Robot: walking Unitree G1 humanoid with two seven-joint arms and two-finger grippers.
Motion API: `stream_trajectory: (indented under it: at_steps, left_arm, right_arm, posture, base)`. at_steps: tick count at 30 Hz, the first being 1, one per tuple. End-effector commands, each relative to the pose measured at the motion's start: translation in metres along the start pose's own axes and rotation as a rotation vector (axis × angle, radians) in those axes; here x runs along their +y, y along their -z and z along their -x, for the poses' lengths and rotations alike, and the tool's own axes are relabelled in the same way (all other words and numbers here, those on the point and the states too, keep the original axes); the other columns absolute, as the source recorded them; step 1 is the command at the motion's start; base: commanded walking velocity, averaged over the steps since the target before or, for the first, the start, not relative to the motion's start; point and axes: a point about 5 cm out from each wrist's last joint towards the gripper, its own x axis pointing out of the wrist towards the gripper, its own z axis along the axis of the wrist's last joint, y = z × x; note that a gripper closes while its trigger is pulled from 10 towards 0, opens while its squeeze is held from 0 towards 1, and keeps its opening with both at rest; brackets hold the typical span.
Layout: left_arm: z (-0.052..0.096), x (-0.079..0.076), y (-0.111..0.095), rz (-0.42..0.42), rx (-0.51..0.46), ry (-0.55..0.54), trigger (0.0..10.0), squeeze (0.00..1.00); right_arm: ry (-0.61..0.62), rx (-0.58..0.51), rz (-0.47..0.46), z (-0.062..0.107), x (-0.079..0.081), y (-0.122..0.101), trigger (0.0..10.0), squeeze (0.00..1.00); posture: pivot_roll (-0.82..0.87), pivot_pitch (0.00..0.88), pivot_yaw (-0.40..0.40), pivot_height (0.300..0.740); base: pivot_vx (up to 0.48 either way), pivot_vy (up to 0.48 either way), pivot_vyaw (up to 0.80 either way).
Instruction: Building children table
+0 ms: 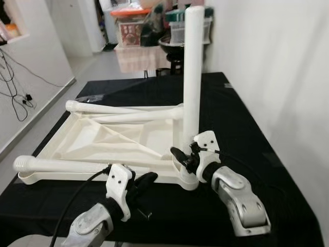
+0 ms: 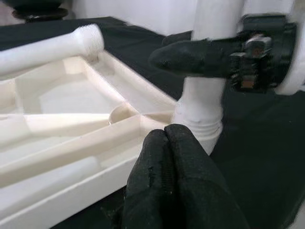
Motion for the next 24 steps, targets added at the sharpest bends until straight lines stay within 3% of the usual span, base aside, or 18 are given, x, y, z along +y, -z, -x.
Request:
stream_trajectory:
  at_steps: [1, 2, 3, 4, 6, 7, 8, 13, 15, 24]
  left_arm:
    - [0.002, 0.006, 0.004, 0.015, 0.013, -0.037, 10.0, 0.0]
    - [0.002, 0.006, 0.004, 0.015, 0.013, -0.035, 10.0, 0.0]
    - [0.001, 0.006, 0.004, 0.014, 0.013, -0.032, 10.0, 0.0]
    - [0.001, 0.006, 0.004, 0.014, 0.013, -0.032, 10.0, 0.0]
    - [-0.001, 0.007, 0.004, 0.017, 0.015, -0.026, 10.0, 0.0]
    - [-0.001, 0.007, 0.004, 0.017, 0.015, -0.026, 10.0, 0.0]
    - [-0.003, 0.008, 0.005, 0.025, 0.016, -0.02, 10.0, 0.0]
    - [-0.005, 0.007, 0.005, 0.028, 0.015, -0.019, 10.0, 0.0]
    - [-0.007, 0.005, 0.007, 0.032, 0.014, -0.019, 10.0, 0.0]
    - [-0.01, 0.004, 0.008, 0.038, 0.013, -0.02, 10.0, 0.0]
  right_arm:
    - [-0.021, 0.048, -0.071, -0.001, 0.004, 0.008, 10.0, 0.48]
    - [-0.022, 0.043, -0.069, -0.001, 0.005, 0.006, 10.0, 1.0]
    - [-0.114, 0.011, -0.089, -0.002, 0.009, -0.002, 10.0, 1.0]
    - [-0.114, 0.011, -0.089, -0.002, 0.009, -0.002, 10.0, 1.0]
    - [-0.297, -0.053, -0.069, -0.004, 0.011, -0.015, 10.0, 1.0]
    - [-0.297, -0.053, -0.069, -0.004, 0.011, -0.015, 10.0, 1.0]
    - [-0.419, -0.069, -0.029, -0.012, -0.003, -0.023, 10.0, 0.0]
    - [-0.562, -0.045, 0.041, -0.015, -0.014, -0.025, 10.0, 0.0]
    - [-0.765, 0.035, 0.08, -0.012, -0.022, -0.021, 10.0, 0.0]
    - [-0.759, 0.022, 0.039, -0.026, -0.035, -0.031, 10.0, 0.0]
  posture:
    - [-0.02, 0.0, 0.046, 0.74]
    - [-0.02, 0.0, 0.046, 0.74]
    - [-0.03, 0.0, 0.046, 0.74]
    - [-0.03, 0.0, 0.046, 0.74]
    - [-0.03, 0.0, 0.048, 0.74]
    - [-0.03, 0.0, 0.048, 0.74]
    - [-0.02, 0.0, 0.037, 0.74]
    - [-0.01, 0.0, 0.029, 0.74]
    - [0.01, 0.0, 0.016, 0.74]
    - [0.01, 0.0, 0.001, 0.74]
  base:
    - [0.0, 0.0, 0.0]
    - [0.0, 0.0, 0.0]
    - [0.0, 0.0, 0.0]
    - [0.0, 0.0, 0.0]
    - [0.0, 0.0, 0.0]
    - [0.0, 0.0, 0.0]
    - [0.0, 0.0, 0.0]
    - [0.0, 0.0, 0.0]
    - [0.0, 0.0, 0.0]
    - [0.0, 0.0, 0.0]
